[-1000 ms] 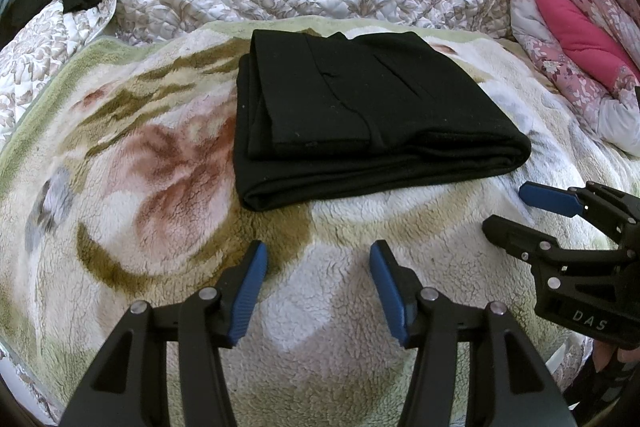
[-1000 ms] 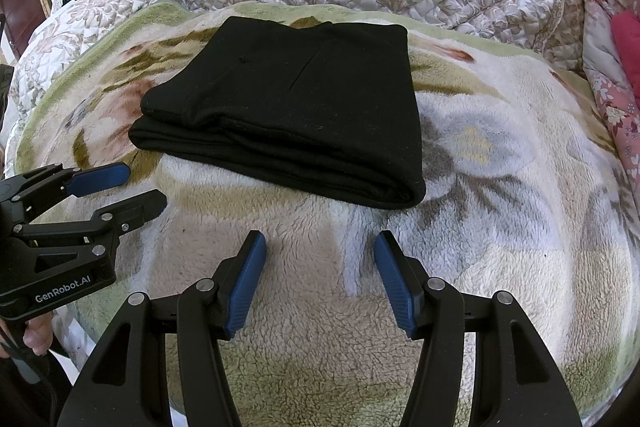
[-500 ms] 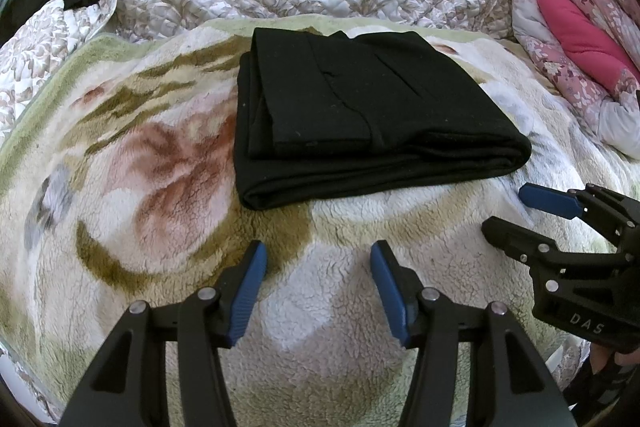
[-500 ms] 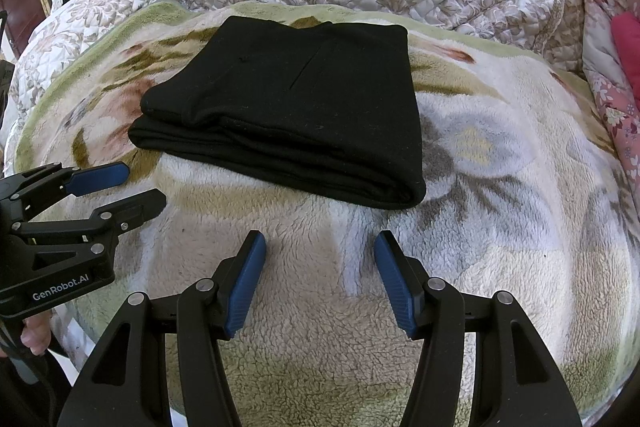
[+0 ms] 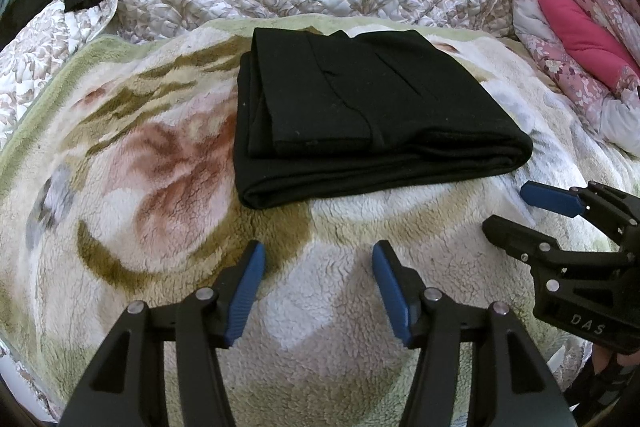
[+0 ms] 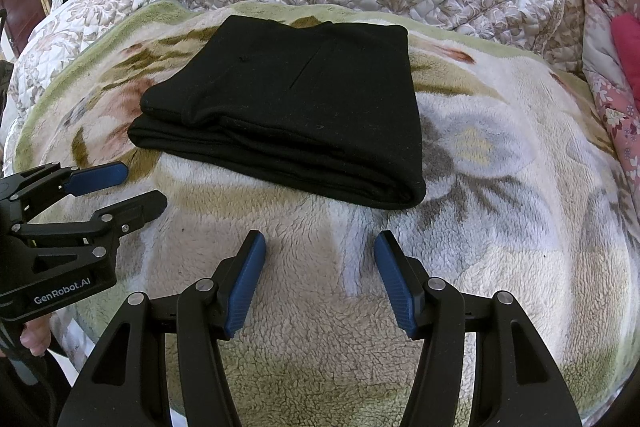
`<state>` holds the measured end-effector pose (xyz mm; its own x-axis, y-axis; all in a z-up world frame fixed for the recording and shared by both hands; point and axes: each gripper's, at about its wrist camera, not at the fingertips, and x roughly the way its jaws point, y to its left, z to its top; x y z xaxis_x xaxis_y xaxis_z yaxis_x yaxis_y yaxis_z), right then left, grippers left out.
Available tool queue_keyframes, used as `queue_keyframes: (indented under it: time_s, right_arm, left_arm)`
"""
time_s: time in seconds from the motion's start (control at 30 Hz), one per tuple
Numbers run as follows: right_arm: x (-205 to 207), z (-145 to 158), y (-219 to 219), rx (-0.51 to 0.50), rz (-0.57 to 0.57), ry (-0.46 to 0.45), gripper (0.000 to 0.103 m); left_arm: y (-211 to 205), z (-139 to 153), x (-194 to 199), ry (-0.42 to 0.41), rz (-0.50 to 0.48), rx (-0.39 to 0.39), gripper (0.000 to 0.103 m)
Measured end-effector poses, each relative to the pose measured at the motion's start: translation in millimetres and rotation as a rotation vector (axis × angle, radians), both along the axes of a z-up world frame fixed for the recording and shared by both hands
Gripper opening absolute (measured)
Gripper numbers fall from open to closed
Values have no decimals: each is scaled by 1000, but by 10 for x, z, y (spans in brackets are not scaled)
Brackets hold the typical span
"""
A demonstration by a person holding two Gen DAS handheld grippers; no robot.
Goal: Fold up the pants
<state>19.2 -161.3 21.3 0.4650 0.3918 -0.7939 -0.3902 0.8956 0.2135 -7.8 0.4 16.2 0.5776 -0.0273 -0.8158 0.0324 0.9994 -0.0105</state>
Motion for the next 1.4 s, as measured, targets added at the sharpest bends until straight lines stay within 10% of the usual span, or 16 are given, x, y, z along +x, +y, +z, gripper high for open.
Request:
queue_keyframes:
  time_s: [1.4]
  right_arm:
    - [0, -7, -7, -5, -2, -4, 59]
  left_arm:
    - [-8, -8, -3, 2, -2, 10, 60]
